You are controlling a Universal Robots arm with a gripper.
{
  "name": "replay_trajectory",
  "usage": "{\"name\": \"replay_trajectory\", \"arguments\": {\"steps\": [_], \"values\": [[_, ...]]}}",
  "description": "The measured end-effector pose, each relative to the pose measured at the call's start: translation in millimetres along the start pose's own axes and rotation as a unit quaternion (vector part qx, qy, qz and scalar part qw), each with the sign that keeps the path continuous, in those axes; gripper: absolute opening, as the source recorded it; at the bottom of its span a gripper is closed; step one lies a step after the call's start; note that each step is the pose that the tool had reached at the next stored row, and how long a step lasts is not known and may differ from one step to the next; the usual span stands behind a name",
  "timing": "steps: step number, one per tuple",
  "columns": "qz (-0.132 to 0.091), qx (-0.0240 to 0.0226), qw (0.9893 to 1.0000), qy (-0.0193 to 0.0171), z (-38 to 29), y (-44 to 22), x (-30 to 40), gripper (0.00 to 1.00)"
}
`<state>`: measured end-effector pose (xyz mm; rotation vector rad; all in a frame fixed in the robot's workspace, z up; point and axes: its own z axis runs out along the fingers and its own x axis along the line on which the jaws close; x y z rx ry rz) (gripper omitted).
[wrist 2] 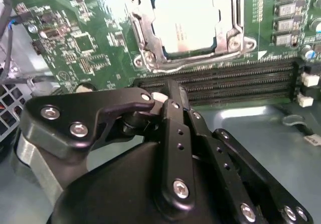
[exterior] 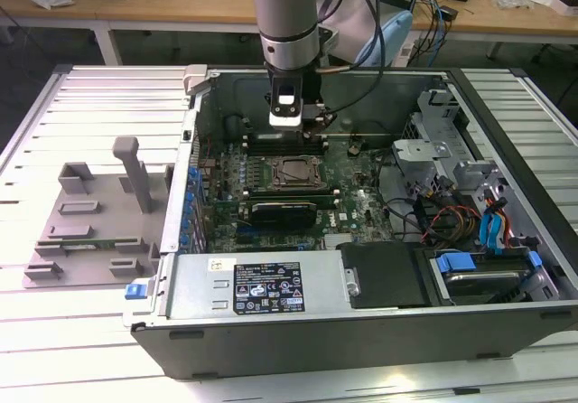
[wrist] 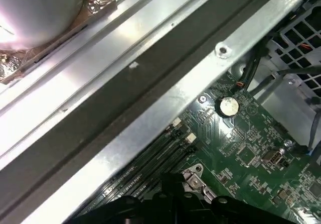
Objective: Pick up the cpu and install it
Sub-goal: 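Install the first cpu locking lever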
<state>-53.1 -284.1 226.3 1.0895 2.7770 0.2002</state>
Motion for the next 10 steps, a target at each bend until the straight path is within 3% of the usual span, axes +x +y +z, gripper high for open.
{"name": "replay_trajectory", "arguments": {"steps": [1,2,3,4,5,6,8,10], "values": [[-0.018,0.0153,0.9997,-0.0113,0.0,0.0,0.0,0.11],[-0.033,0.0147,0.9993,-0.0098,-0.1,0.0,-0.1,0.11],[-0.057,0.0121,0.9983,-0.0060,0.0,0.0,0.0,0.11],[-0.076,0.0103,0.9971,-0.0030,0.0,0.0,0.0,0.11],[-0.099,0.0100,0.9951,-0.0010,0.0,0.0,0.0,0.11],[-0.112,0.0123,0.9936,-0.0013,0.0,0.0,0.0,0.11],[-0.126,0.0168,0.9918,-0.0032,0.0,0.0,0.0,0.11],[-0.141,0.0294,0.9896,-0.0107,0.0,-0.1,-0.1,0.11]]}}
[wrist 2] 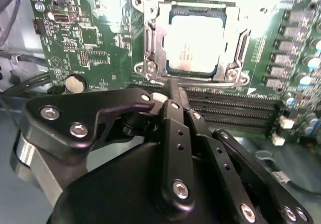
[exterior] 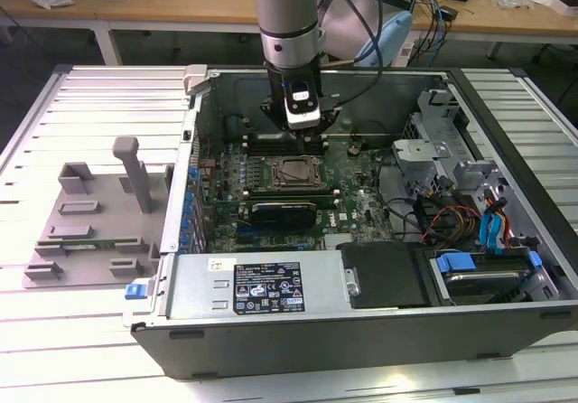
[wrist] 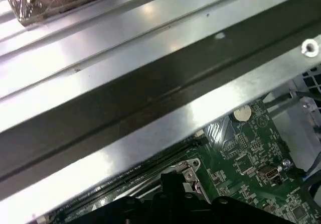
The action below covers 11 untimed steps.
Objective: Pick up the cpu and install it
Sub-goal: 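Install the first cpu locking lever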
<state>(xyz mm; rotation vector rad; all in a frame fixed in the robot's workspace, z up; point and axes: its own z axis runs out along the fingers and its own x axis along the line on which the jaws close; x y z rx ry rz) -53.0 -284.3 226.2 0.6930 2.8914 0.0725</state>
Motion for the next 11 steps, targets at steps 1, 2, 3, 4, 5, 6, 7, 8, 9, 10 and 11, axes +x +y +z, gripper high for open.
{"name": "replay_trajectory", "arguments": {"steps": [1,2,3,4,5,6,7,8,9,10,11], "values": [[-0.005,0.0055,1.0000,-0.0025,0.0,-0.1,-0.1,0.11],[-0.008,0.0076,0.9999,-0.0035,0.1,-0.3,-0.2,0.11],[-0.014,0.0088,0.9999,-0.0040,0.0,-0.9,-0.4,0.11],[-0.019,0.0092,0.9998,-0.0043,0.0,-1.6,-0.7,0.11],[-0.024,0.0097,0.9997,-0.0045,-0.1,-2.8,-1.1,0.11],[-0.027,0.0098,0.9996,-0.0045,-0.2,-4.5,-1.5,0.11],[-0.029,0.0098,0.9995,-0.0045,-0.2,-5.6,-1.8,0.11],[-0.031,0.0099,0.9995,-0.0046,-0.3,-6.6,-2.1,0.11],[-0.032,0.0099,0.9994,-0.0046,-0.3,-7.6,-2.4,0.11],[-0.033,0.0100,0.9994,-0.0047,-0.3,-8.6,-2.7,0.11],[-0.037,0.0111,0.9992,-0.0052,-0.4,-11.1,-3.5,0.11]]}}
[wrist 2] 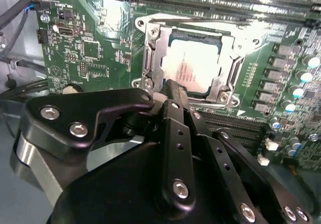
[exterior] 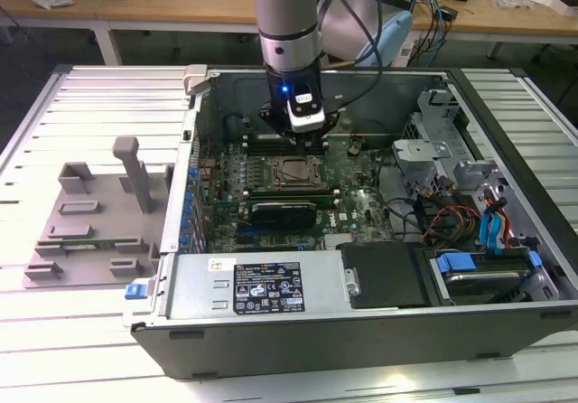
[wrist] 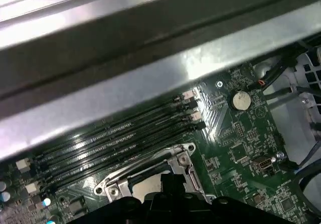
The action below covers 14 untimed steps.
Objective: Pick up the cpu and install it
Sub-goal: 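Install the first cpu locking lever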
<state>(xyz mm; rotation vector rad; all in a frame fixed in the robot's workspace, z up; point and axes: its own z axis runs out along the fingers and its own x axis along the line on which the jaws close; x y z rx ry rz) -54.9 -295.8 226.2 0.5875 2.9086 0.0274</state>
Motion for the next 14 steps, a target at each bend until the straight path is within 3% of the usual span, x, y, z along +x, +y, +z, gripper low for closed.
{"name": "replay_trajectory", "arguments": {"steps": [2,7,8,9,10,14], "values": [[-0.007,0.0024,1.0000,-0.0011,0.0,-8.7,-2.2,0.11],[-0.012,0.0050,0.9999,-0.0018,0.0,-16.9,-4.0,0.11],[-0.012,0.0134,0.9997,0.0180,0.6,-16.9,-4.0,0.11],[-0.013,0.0175,0.9994,0.0282,0.9,-16.9,-4.1,0.11],[-0.013,0.0192,0.9992,0.0322,1.0,-16.9,-4.1,0.11],[-0.021,0.0198,0.9990,0.0328,1.1,-16.8,-4.2,0.11]]}}
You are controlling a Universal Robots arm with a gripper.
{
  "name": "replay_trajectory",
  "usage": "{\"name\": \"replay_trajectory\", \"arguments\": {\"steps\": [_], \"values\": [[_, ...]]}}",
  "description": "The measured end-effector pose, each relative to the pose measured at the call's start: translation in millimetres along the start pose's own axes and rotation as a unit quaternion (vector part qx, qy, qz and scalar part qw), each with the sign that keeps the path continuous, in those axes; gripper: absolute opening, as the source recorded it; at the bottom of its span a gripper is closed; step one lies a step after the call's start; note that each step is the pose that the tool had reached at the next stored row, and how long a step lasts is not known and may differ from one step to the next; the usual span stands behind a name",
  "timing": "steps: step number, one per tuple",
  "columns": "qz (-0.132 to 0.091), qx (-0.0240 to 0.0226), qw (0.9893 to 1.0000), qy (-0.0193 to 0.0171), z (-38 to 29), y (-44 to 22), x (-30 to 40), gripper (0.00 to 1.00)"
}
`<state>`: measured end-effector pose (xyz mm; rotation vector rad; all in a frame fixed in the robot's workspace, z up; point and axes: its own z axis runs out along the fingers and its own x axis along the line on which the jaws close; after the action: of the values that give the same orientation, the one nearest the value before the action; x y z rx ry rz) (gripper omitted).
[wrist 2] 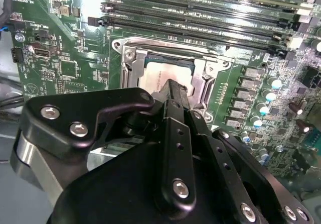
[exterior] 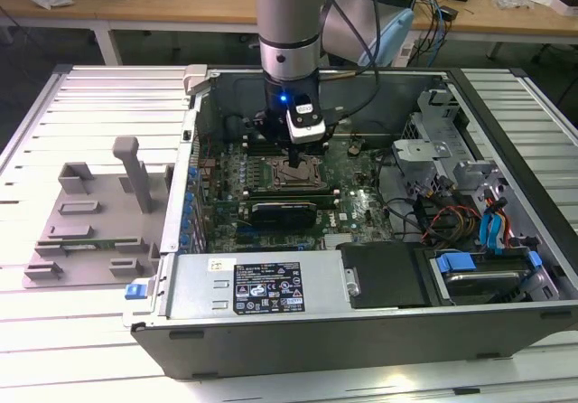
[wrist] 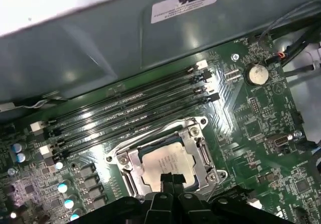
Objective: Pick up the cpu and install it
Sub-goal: 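Install the first cpu locking lever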
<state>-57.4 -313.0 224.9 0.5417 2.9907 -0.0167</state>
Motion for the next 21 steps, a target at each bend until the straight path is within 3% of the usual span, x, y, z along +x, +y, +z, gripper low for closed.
{"name": "replay_trajectory", "arguments": {"steps": [2,6,8,10,11,12,16,19,20,21], "values": [[-0.020,-0.0009,0.9998,-0.0003,0.3,0.0,0.0,0.11],[-0.076,-0.0010,0.9971,-0.0019,1.8,-0.1,0.2,0.11],[-0.112,-0.0045,0.9937,-0.0020,2.7,0.0,0.3,0.11],[-0.143,-0.0073,0.9897,-0.0021,3.5,0.0,0.4,0.11],[-0.159,-0.0075,0.9873,-0.0021,3.7,-0.1,0.4,0.11],[-0.167,-0.0064,0.9859,-0.0023,3.5,-0.1,0.3,0.11],[-0.167,-0.0066,0.9859,-0.0024,-6.2,0.0,-0.6,0.11],[-0.167,-0.0067,0.9859,-0.0025,-7.0,0.1,-0.7,0.11],[-0.167,-0.0063,0.9859,-0.0011,-7.1,0.1,-0.8,0.11],[-0.168,-0.0019,0.9856,0.0215,-6.9,0.4,-1.6,0.11]]}}
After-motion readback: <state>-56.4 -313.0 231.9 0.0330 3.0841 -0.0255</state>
